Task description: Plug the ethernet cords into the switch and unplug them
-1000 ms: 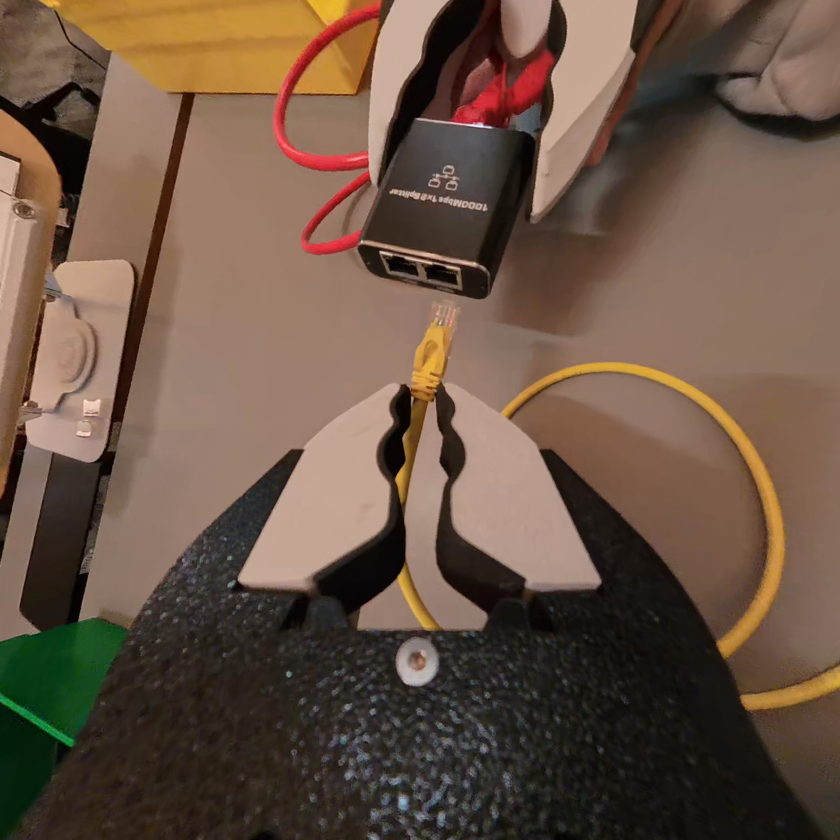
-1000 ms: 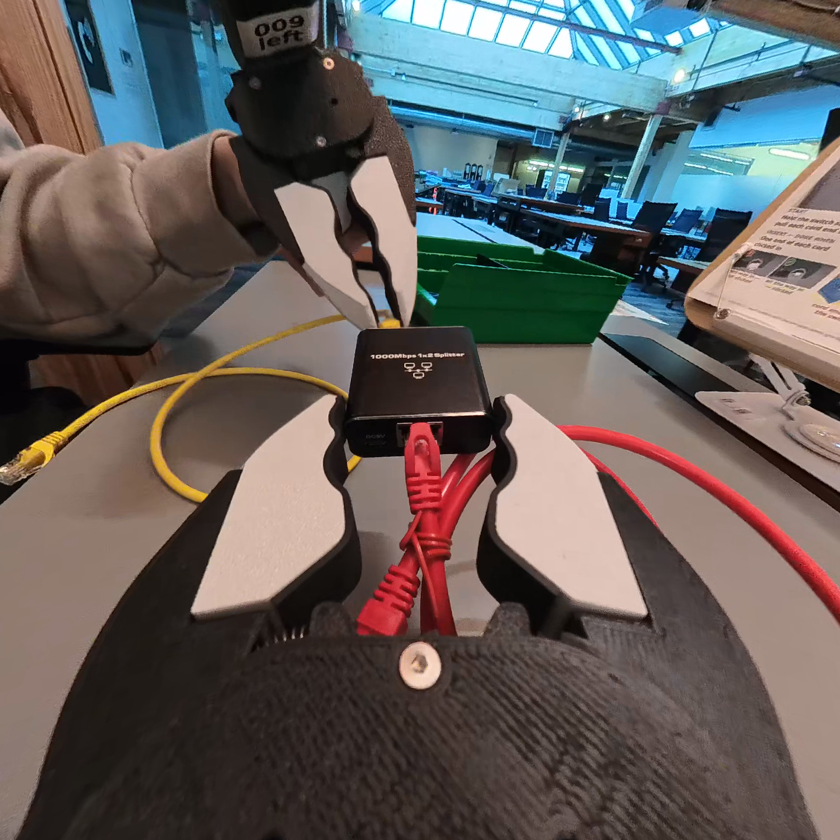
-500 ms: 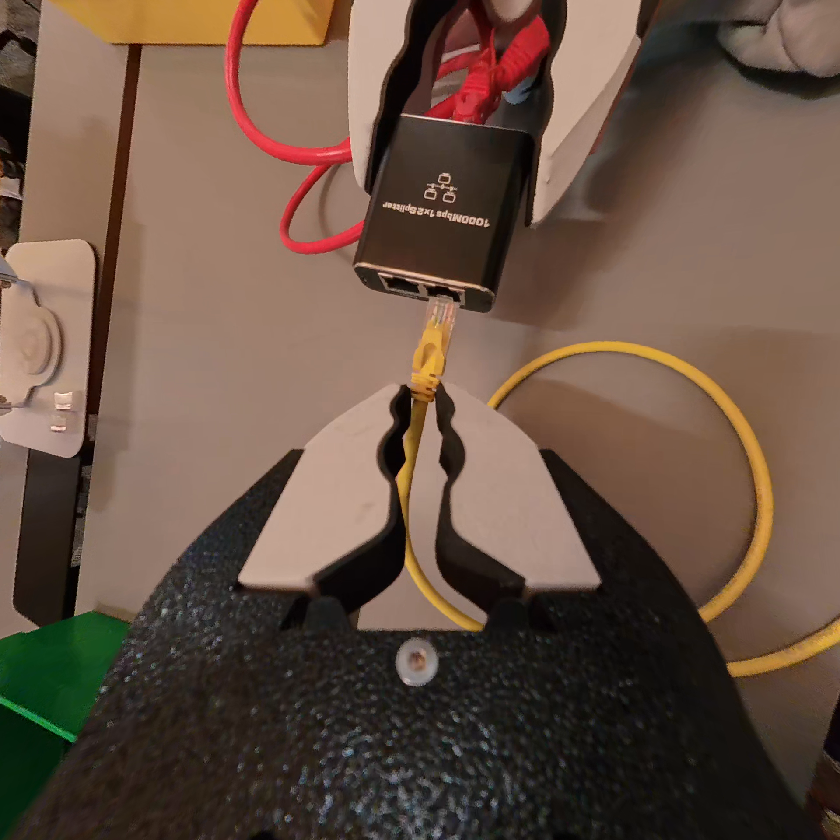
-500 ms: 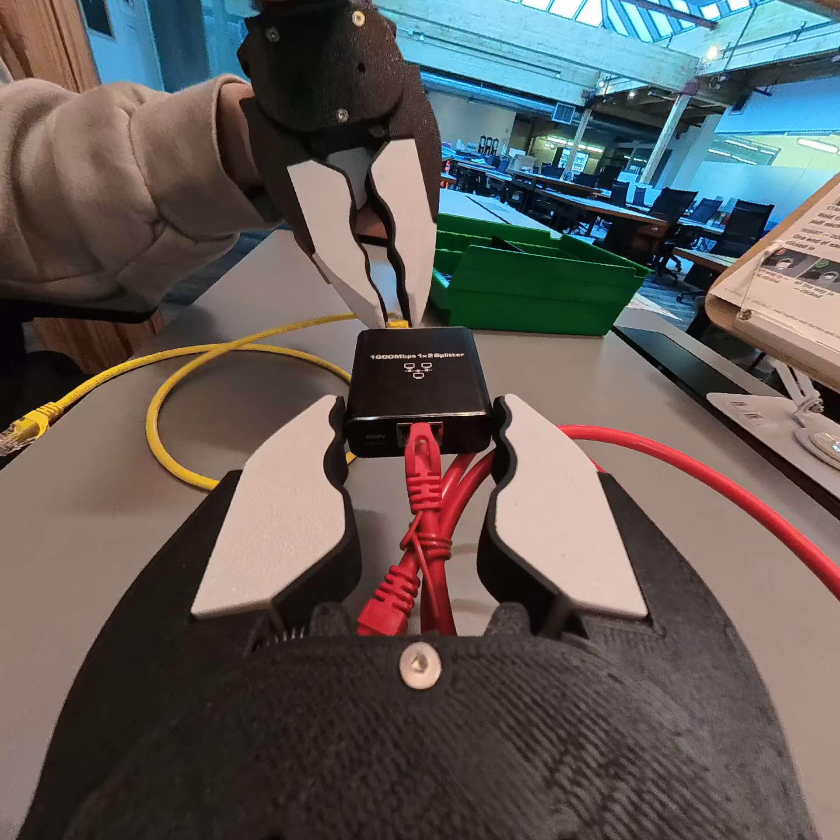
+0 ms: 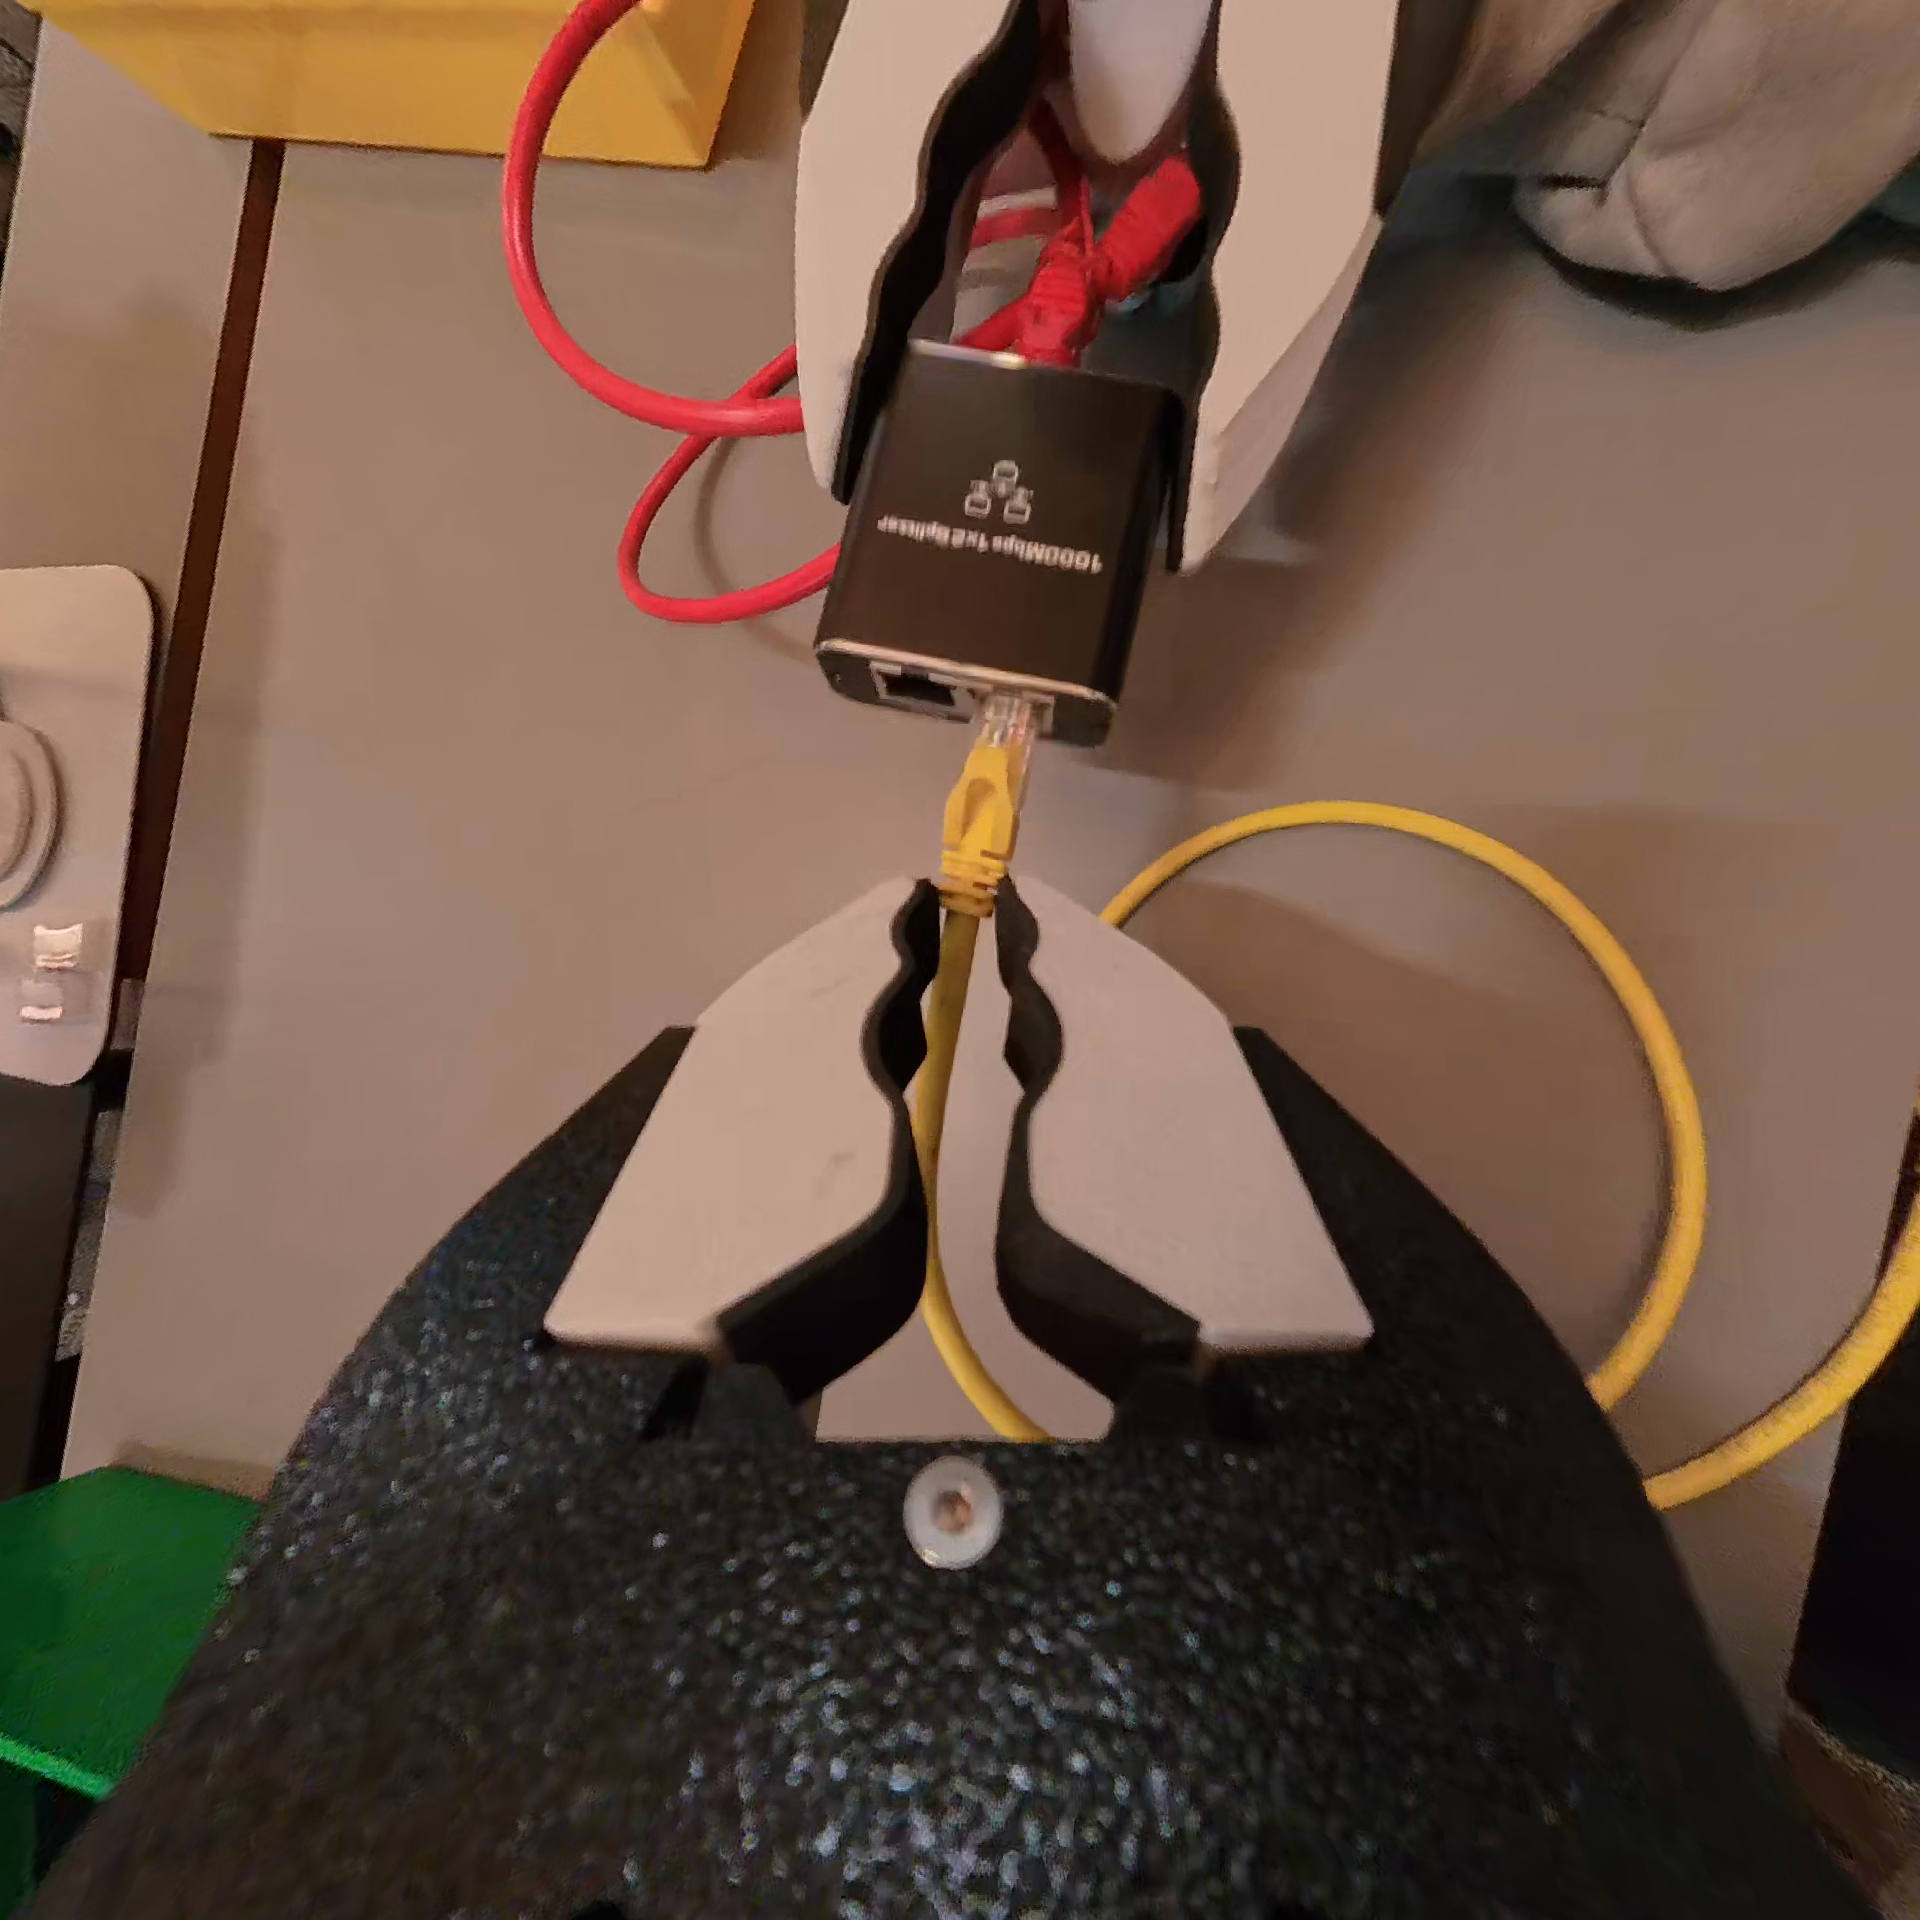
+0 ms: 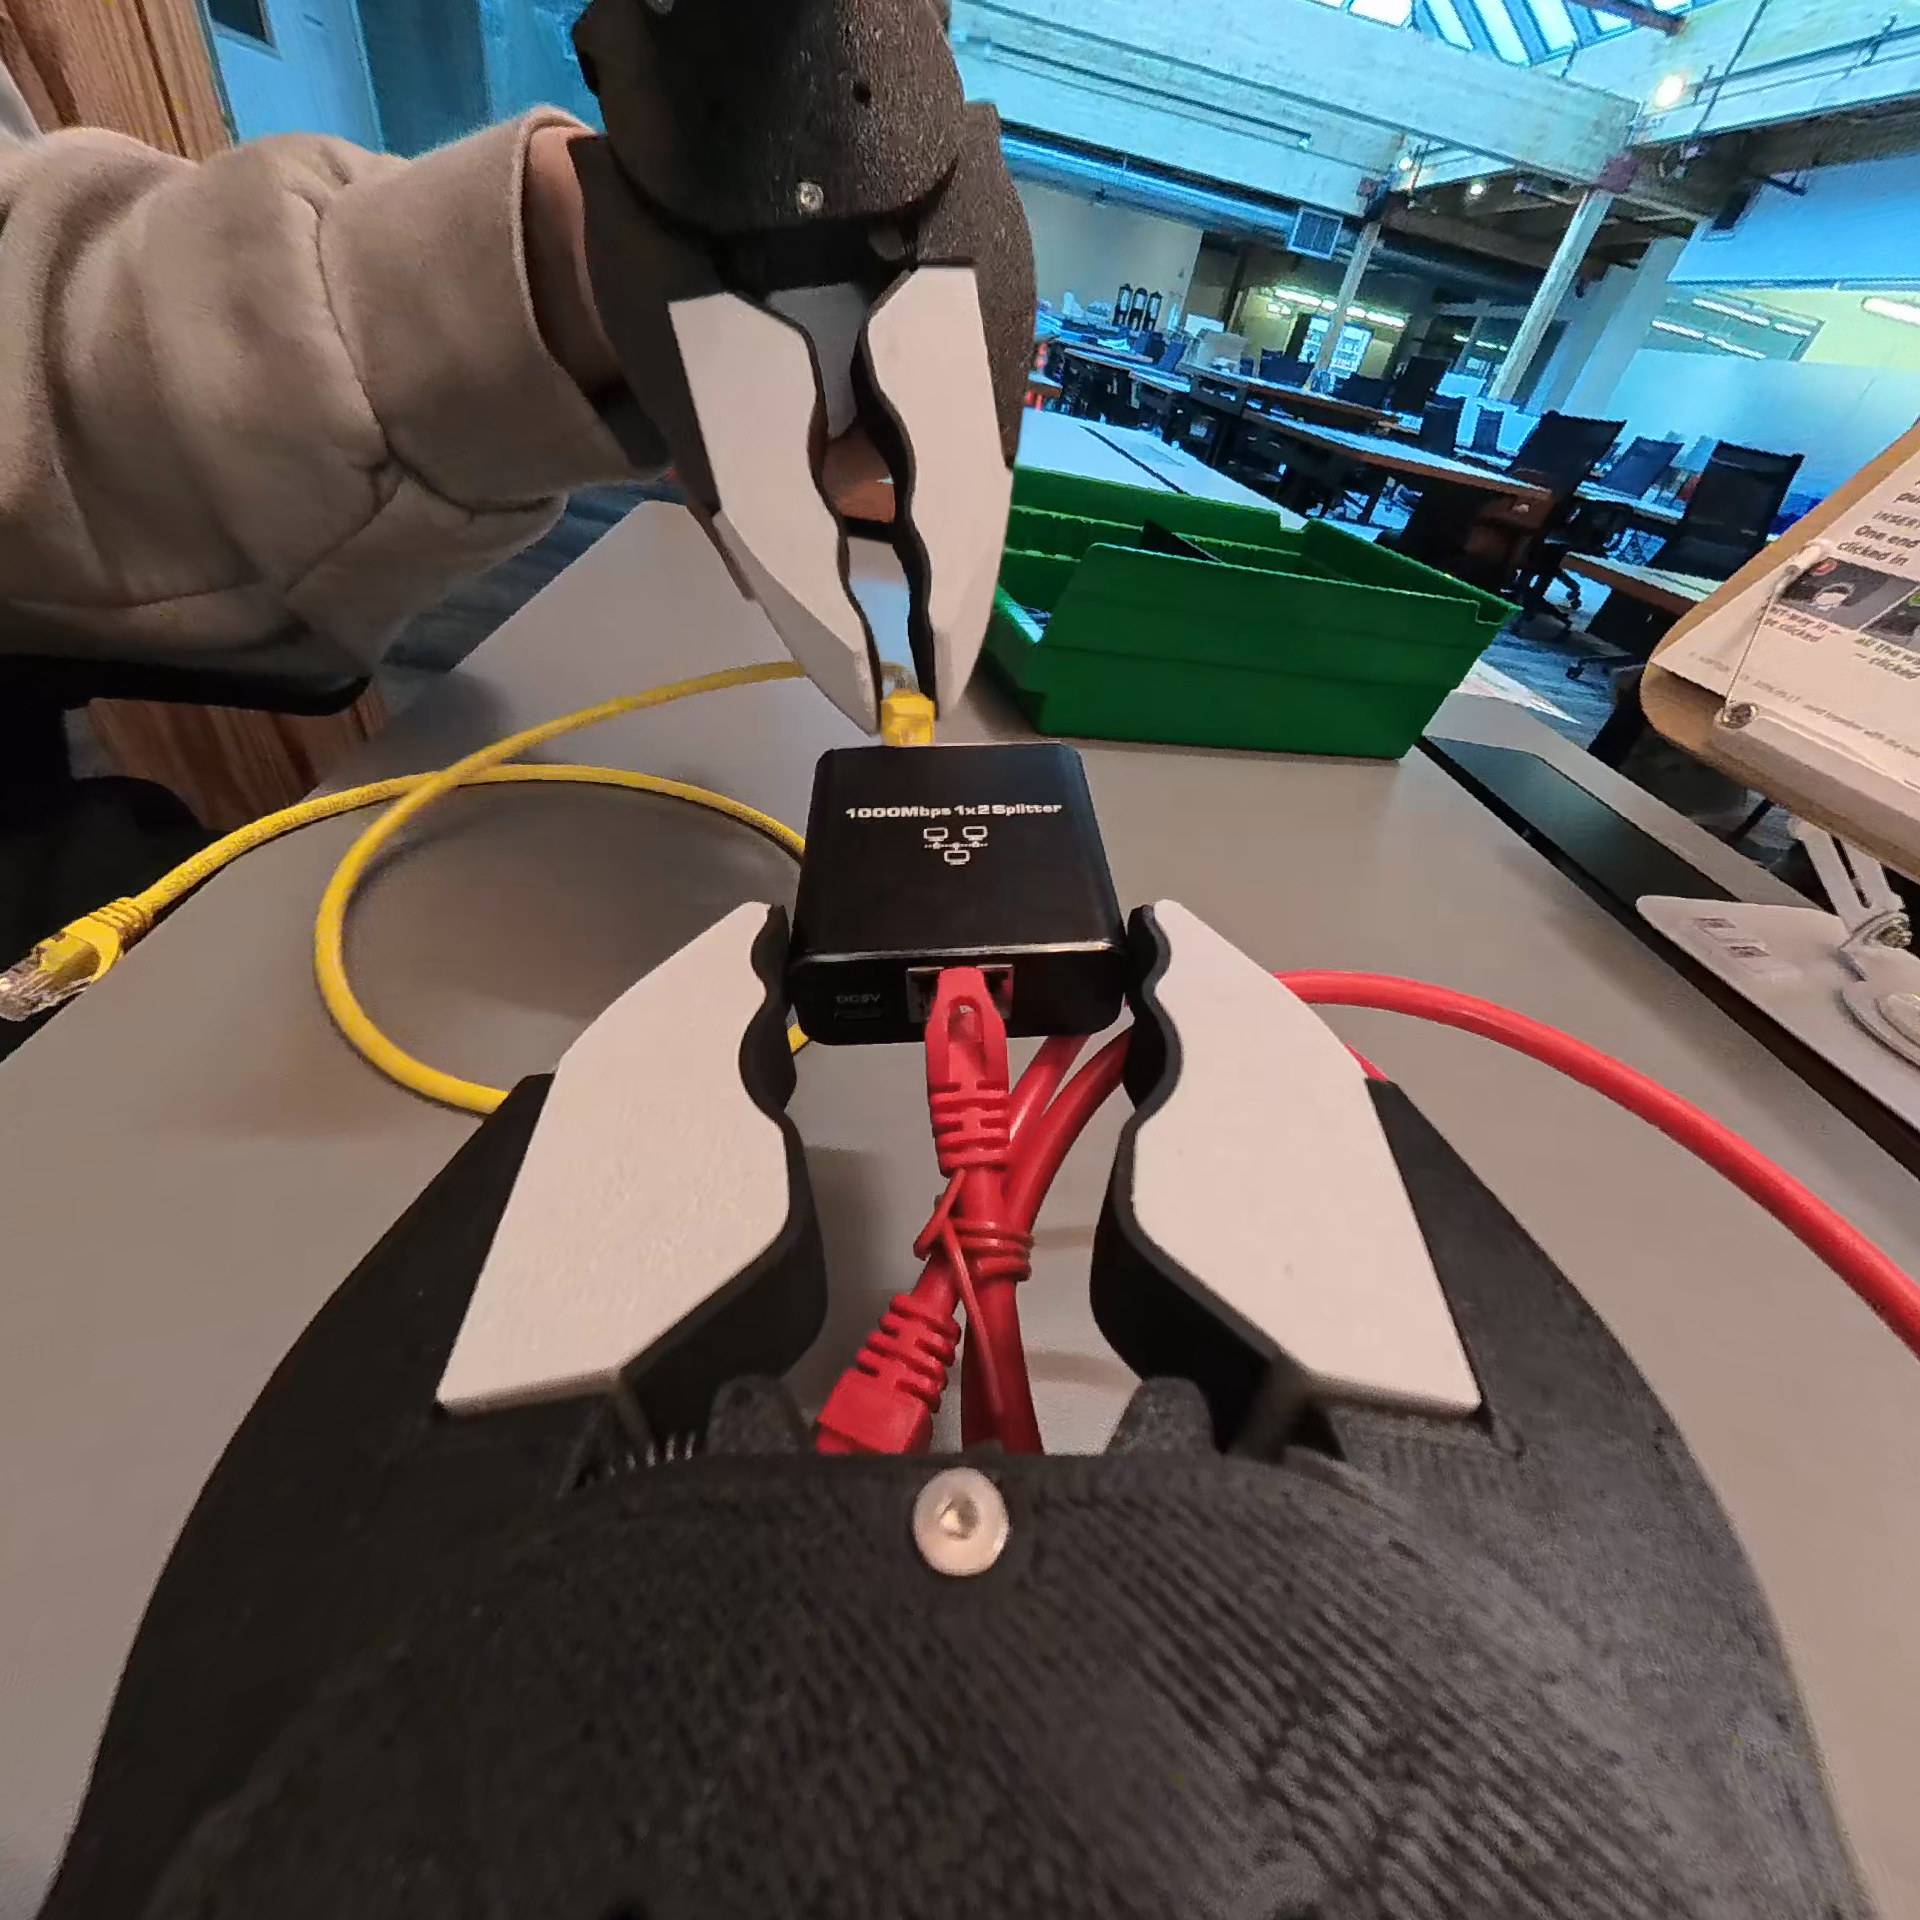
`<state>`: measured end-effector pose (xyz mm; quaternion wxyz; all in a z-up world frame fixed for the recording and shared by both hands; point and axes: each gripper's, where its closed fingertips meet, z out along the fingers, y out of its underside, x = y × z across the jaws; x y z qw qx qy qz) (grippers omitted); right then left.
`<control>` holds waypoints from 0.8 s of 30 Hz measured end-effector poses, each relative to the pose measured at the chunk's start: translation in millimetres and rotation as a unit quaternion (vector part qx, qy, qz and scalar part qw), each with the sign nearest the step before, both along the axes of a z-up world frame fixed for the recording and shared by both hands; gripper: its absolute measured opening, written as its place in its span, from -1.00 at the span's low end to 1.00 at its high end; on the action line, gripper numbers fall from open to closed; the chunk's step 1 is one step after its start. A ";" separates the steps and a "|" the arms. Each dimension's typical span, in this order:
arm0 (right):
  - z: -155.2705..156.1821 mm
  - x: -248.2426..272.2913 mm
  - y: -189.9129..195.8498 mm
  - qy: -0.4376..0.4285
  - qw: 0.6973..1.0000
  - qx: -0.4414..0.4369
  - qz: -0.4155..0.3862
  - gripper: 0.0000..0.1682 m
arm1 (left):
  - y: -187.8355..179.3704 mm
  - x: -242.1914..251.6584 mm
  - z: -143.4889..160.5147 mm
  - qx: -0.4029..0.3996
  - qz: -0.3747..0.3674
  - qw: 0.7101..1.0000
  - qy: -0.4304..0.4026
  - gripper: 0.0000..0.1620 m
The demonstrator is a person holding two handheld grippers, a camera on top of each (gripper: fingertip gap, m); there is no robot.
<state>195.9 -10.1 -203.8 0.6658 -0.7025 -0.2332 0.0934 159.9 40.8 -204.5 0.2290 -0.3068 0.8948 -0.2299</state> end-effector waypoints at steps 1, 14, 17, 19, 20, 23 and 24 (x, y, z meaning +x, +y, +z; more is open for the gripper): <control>-1.3 -1.7 0.0 -0.004 1.000 -0.003 0.004 -0.25 | -2.3 -0.1 0.9 -0.002 -0.001 1.000 -0.002 -0.87; 12.0 -0.6 -7.1 0.039 0.998 0.033 0.024 -0.25 | -17.8 2.9 16.1 -0.183 -0.064 0.977 -0.088 -0.87; 15.5 -1.2 -8.3 0.051 0.997 0.043 0.028 -0.25 | -20.7 1.9 19.4 -0.288 -0.069 0.950 -0.101 -0.87; 14.1 -3.2 -7.9 0.045 0.998 0.039 0.032 -0.25 | -22.8 1.2 13.3 -0.296 -0.073 0.946 -0.107 -0.86; 13.4 -3.9 -7.6 0.043 0.998 0.037 0.034 -0.25 | -23.9 1.5 10.9 -0.293 -0.074 0.947 -0.111 -0.86; 12.8 -4.8 -7.5 0.042 0.998 0.035 0.036 -0.25 | -24.5 1.7 9.4 -0.277 -0.085 0.949 -0.125 -0.87; 13.0 -4.7 -7.5 0.042 0.998 0.036 0.036 -0.25 | -24.2 2.1 10.4 -0.272 -0.087 0.949 -0.129 -0.86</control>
